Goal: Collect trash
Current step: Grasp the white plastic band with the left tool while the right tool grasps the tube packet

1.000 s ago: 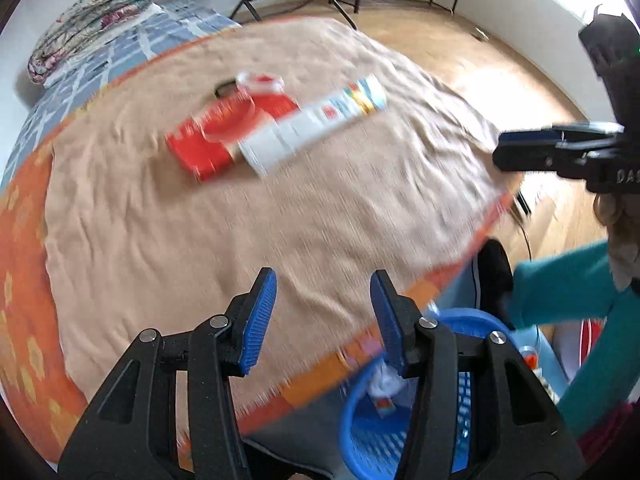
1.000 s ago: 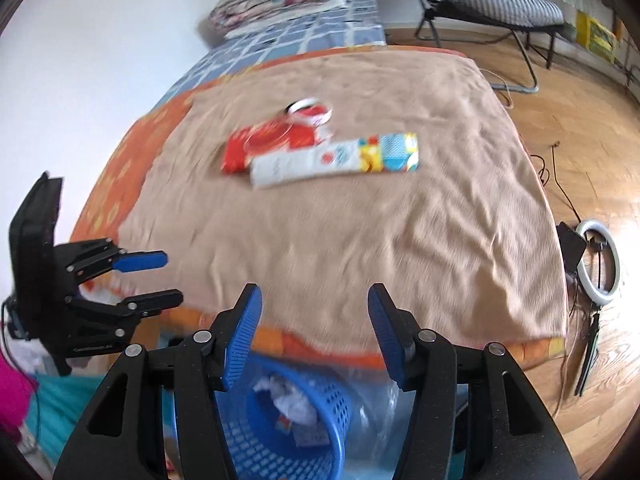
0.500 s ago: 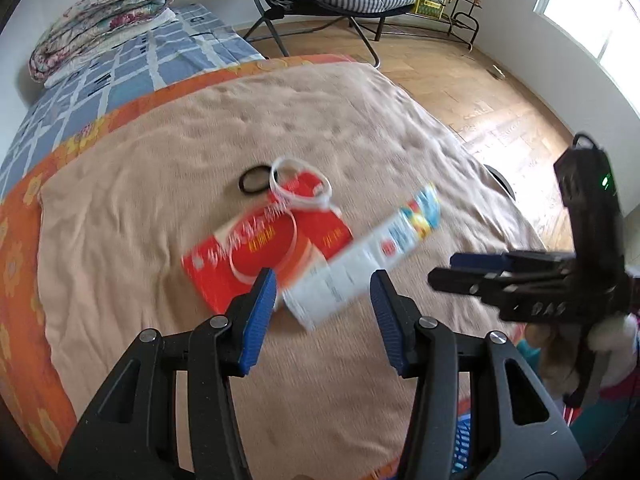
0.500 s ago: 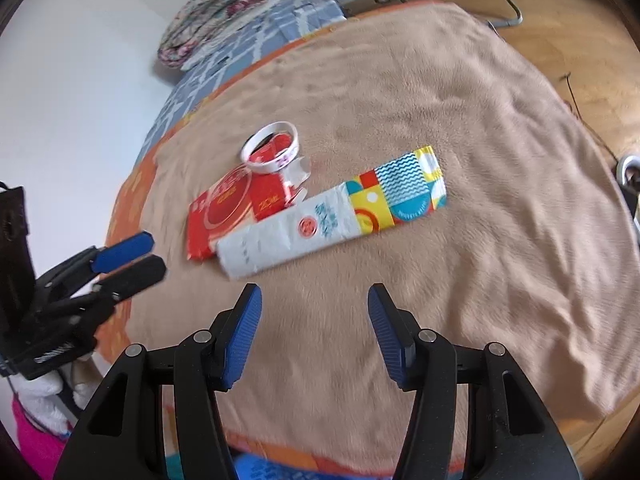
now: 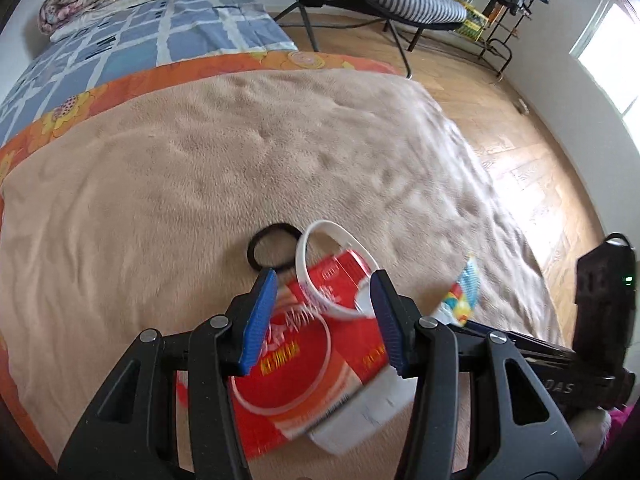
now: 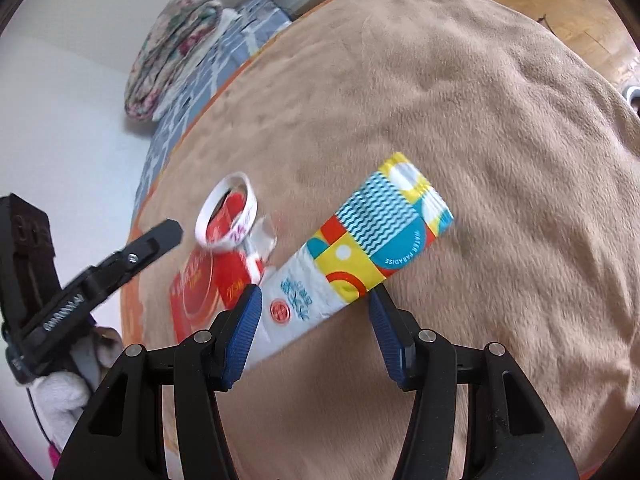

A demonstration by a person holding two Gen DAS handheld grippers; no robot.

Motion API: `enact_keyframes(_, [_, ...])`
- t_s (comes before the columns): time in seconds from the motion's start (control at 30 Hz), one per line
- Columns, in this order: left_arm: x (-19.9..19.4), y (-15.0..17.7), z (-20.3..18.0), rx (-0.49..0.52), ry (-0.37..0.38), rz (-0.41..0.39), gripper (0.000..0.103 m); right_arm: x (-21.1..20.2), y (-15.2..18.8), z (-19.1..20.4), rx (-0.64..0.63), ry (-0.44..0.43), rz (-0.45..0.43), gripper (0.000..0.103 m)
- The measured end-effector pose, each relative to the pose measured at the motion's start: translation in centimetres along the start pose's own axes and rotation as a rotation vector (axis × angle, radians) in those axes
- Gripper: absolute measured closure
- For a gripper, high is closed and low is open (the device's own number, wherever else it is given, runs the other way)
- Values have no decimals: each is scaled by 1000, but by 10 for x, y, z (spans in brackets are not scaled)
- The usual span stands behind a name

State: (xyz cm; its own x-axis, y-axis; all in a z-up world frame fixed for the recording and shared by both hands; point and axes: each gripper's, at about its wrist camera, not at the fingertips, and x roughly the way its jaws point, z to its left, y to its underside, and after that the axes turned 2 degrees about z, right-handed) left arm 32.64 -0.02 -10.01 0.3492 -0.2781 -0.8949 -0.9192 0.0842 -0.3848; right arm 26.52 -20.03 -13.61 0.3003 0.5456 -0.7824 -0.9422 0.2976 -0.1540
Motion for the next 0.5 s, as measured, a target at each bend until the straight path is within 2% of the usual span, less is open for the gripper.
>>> enact_keyframes(0.07, [9, -4, 1, 1, -9, 11, 62, 2, -5, -1, 33, 9, -17, 49])
enact_keyframes(0.13, [17, -7, 3, -1, -17, 24, 65, 4, -9, 3, 38, 32, -39, 49])
enact_keyframes(0.23, [26, -9, 4, -1, -23, 32, 67, 8, -11, 12, -19, 87, -60, 49])
enact_keyframes(0.3, [28, -9, 5, -12, -9, 30, 75, 11, -13, 18, -61, 122, -67, 49])
enact_keyframes(0.37, [28, -9, 7, -20, 1, 23, 78, 13, -15, 23, -97, 149, -70, 50])
enact_keyframes(0.4, [28, -10, 7, -20, 6, 19, 84, 14, -16, 25, -117, 168, -72, 52])
enact_keyframes(0.5, [26, -11, 9, -25, 13, 5, 91, 16, -20, 26, -154, 212, -78, 74])
